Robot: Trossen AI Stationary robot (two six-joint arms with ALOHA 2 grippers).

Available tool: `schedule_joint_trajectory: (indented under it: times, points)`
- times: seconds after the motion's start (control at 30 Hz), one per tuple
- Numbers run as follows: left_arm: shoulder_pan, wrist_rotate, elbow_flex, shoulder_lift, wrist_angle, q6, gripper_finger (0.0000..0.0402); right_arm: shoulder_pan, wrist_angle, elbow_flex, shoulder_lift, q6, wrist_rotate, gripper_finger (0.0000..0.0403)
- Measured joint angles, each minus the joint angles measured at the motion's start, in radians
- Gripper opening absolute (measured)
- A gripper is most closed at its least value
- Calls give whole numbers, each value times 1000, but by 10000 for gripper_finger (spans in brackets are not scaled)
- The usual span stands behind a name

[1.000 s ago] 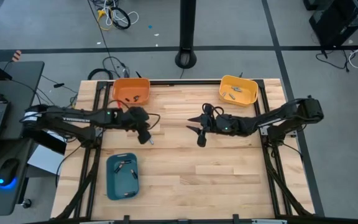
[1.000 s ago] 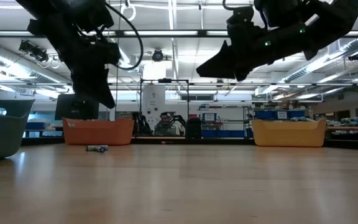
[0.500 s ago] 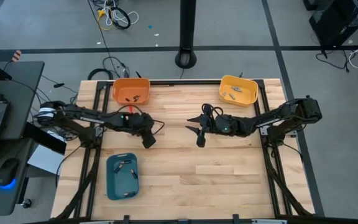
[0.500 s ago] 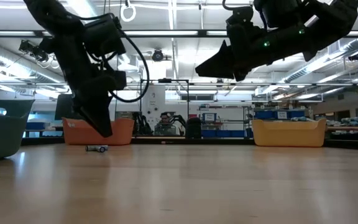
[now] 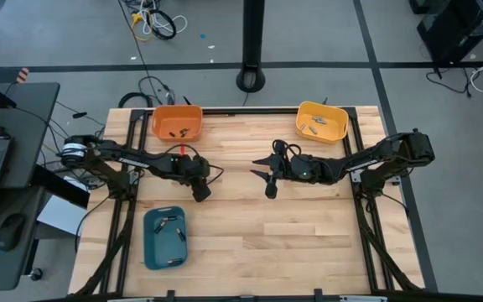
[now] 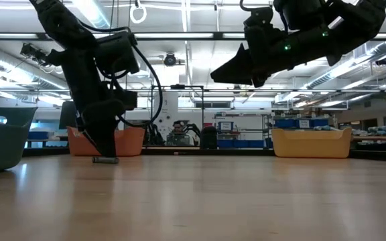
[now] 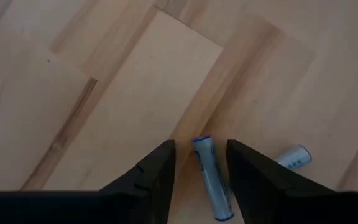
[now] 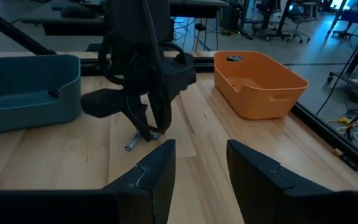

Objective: Sort batteries
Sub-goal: Put the small gray battery into the yellow bin

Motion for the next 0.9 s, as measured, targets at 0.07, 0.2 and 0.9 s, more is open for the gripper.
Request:
schedule_joint_trajectory:
  times: [0.07,0.2,0.9]
  points:
    - [0,-3,0,11,4,0,154,0,0,0,0,0,0,153]
    - [1,-16,0,13,7,0,144,0,0,0,0,0,0,150]
    - [2,-32,63,5,-39,193,25,0,-1,0,0,-4,0,142]
